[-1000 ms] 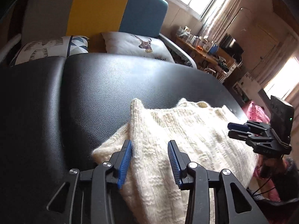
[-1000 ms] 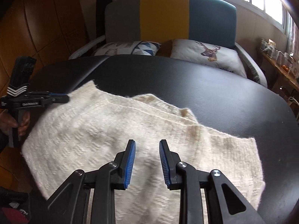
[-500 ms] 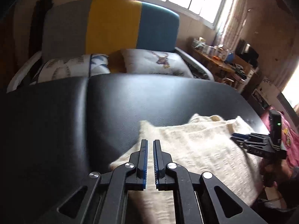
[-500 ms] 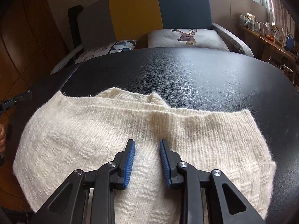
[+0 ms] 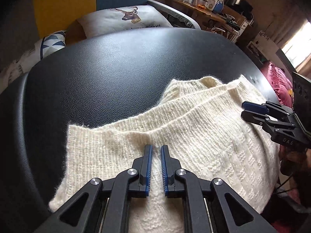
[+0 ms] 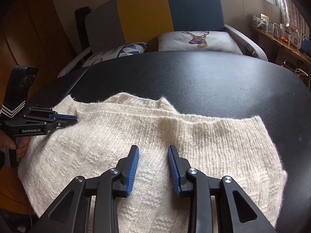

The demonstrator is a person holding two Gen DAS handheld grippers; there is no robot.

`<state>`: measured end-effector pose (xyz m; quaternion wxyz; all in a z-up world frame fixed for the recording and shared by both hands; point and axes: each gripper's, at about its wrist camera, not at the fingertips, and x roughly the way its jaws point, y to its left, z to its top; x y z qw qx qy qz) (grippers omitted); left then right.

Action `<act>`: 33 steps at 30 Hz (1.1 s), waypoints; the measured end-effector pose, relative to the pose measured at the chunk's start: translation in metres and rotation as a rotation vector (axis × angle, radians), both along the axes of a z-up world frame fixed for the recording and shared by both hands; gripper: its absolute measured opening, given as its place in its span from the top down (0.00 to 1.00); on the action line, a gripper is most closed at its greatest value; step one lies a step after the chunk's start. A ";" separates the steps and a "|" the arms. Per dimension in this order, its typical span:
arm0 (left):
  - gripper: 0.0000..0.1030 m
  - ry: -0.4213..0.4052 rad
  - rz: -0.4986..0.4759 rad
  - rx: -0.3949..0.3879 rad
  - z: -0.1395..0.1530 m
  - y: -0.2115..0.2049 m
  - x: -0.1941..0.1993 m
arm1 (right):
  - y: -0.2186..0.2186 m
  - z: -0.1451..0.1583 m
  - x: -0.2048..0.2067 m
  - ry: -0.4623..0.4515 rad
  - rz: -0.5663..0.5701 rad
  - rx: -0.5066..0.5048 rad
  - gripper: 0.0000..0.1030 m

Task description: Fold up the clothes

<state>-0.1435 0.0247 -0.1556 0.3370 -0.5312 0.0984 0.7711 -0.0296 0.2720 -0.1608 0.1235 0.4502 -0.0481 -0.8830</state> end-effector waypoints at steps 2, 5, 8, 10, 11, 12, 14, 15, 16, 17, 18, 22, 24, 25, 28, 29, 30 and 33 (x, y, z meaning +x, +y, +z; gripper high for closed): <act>0.97 0.033 0.021 -0.003 0.001 -0.001 0.004 | -0.001 0.002 0.000 0.011 -0.004 0.012 0.70; 1.00 0.126 0.085 0.026 0.008 -0.005 0.011 | 0.000 0.007 -0.004 0.039 -0.029 0.032 0.70; 1.00 0.182 0.208 0.132 0.017 -0.015 0.002 | 0.000 0.000 -0.011 0.012 -0.043 0.027 0.70; 1.00 0.178 0.272 0.165 0.011 -0.018 -0.007 | -0.002 -0.010 -0.011 0.008 -0.039 0.028 0.70; 1.00 0.163 0.291 0.158 0.003 -0.017 -0.013 | -0.003 -0.012 -0.011 0.016 -0.043 0.028 0.69; 1.00 0.121 0.285 0.144 -0.010 -0.015 -0.016 | -0.002 -0.013 -0.011 0.014 -0.046 0.022 0.69; 1.00 0.112 0.288 0.157 -0.013 -0.015 -0.019 | 0.000 -0.015 -0.012 0.009 -0.050 0.011 0.69; 1.00 0.107 0.287 0.160 -0.012 -0.015 -0.020 | 0.000 -0.016 -0.013 0.006 -0.050 0.008 0.69; 1.00 0.102 0.290 0.165 -0.014 -0.016 -0.021 | 0.001 -0.016 -0.013 0.003 -0.050 0.006 0.69; 1.00 0.096 0.293 0.170 -0.015 -0.016 -0.021 | 0.000 -0.016 -0.013 0.000 -0.049 0.009 0.69; 0.99 0.098 0.291 0.166 -0.015 -0.015 -0.021 | 0.000 -0.017 -0.014 -0.003 -0.048 0.012 0.69; 0.99 0.119 0.284 0.136 -0.015 -0.012 -0.016 | 0.001 -0.016 -0.014 -0.010 -0.045 0.003 0.69; 0.99 0.130 0.282 0.122 -0.015 -0.011 -0.012 | 0.003 -0.015 -0.013 -0.016 -0.046 -0.013 0.69; 0.99 0.130 0.287 0.123 -0.015 -0.013 -0.011 | 0.004 -0.013 -0.013 -0.022 -0.046 -0.022 0.69; 0.99 0.097 0.315 0.153 -0.015 -0.021 -0.009 | 0.010 -0.002 -0.005 -0.034 -0.042 -0.060 0.69; 0.99 0.071 0.317 0.174 -0.014 -0.025 -0.009 | 0.014 0.005 -0.001 -0.029 -0.042 -0.079 0.69; 0.99 0.046 0.322 0.196 -0.012 -0.031 -0.008 | 0.018 0.012 0.006 -0.012 -0.040 -0.102 0.69; 0.97 0.020 0.364 0.258 0.002 -0.059 0.010 | 0.033 0.029 0.033 0.018 -0.038 -0.098 0.69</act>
